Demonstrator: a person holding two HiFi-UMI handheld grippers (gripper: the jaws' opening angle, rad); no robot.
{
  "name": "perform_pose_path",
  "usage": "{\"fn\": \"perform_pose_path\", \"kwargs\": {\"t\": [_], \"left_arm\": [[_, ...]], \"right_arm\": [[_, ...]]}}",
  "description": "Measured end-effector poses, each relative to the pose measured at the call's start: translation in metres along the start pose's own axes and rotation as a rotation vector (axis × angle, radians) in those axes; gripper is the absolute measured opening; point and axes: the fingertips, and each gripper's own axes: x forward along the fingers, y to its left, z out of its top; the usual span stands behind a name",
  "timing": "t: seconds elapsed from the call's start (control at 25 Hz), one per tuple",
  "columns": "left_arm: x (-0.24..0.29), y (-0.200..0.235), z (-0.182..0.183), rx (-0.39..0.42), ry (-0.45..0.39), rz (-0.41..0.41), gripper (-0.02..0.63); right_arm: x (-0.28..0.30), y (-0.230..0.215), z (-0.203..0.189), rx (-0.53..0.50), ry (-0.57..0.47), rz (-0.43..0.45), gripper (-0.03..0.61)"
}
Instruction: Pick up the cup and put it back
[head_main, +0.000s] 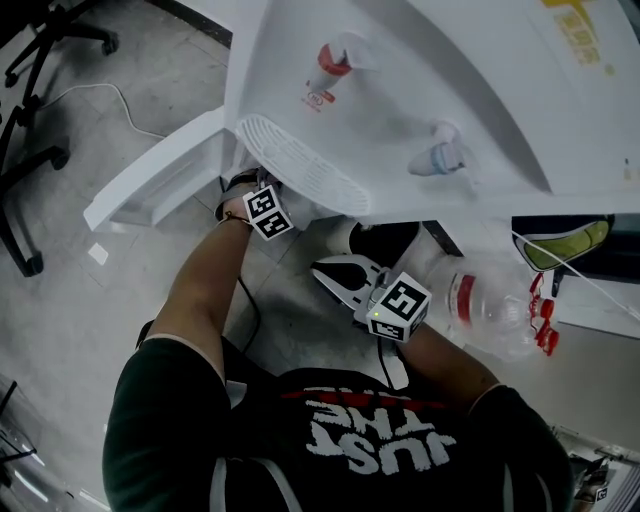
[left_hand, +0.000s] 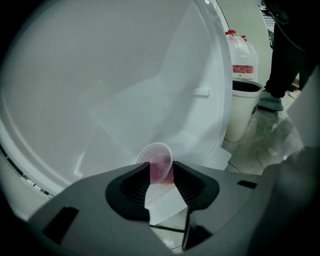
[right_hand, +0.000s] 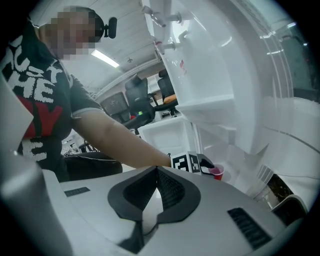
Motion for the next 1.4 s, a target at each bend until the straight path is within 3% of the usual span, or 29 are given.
{"fn": "perform_pose_path", "kwargs": {"t": [0.32,0.64,0.96,1.24,1.4], "left_arm": [[-0.022,0.010,0.011,-0.045,-0.070,0.013,0.173],[-0.045,0.010,0.000,-0.052,-0.090,0.003,0.181],[-0.050,-0.002,-0.029,-0.159,-0.061,-0.024,0.183],[-0.068,-0.009,-0.038,-0.176,-0.072,-0.037,0.181],[-0.091,-0.010,-0.042,-0.268,-0.104,-0.059,0.174]], "right_arm": [[0.009,-0.001,0.007,-0.014,-0.009,0.002,0.034],[0.020,0.000,0.010,-0.041,0.008,0.014,0.034],[0.031,0.001,0.007,-0.039,0.019,0.018,0.034],[0.031,-0.002,-0.002,-0.036,0.018,0.026,0.034],[0.034,0.004,0.006,-0.070,0.004,0.068,0.034]]}}
